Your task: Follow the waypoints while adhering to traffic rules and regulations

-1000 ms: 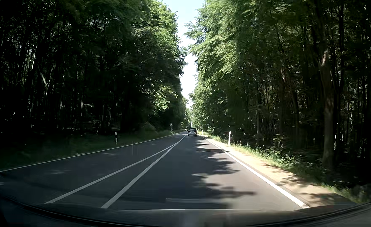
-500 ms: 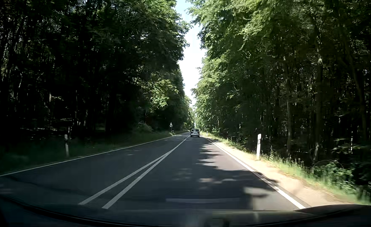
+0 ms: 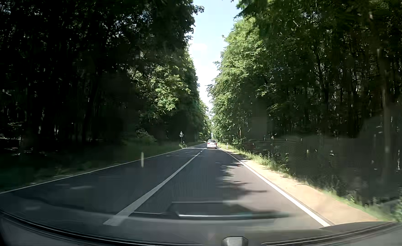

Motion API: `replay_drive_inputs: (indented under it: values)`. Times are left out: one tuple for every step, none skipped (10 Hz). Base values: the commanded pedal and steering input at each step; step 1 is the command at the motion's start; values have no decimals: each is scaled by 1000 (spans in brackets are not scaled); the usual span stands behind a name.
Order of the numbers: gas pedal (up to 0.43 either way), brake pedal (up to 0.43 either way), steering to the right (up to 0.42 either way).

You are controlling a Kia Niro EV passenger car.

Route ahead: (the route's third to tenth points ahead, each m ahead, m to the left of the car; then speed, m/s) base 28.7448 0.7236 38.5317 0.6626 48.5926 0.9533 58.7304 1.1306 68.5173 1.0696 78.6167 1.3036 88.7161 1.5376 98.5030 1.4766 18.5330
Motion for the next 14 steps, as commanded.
replay_drive_inputs:
  values:
    - [150,30,3]
    - [150,30,3]
    - [150,30,2]
    - [150,30,2]
    - [150,30,1]
    - [150,30,1]
    - [150,30,1]
    - [150,30,1]
    - [150,30,1]
    - [150,30,1]
    - [150,30,2]
    - [150,30,3]
    - [150,30,5]
    - [138,30,4]
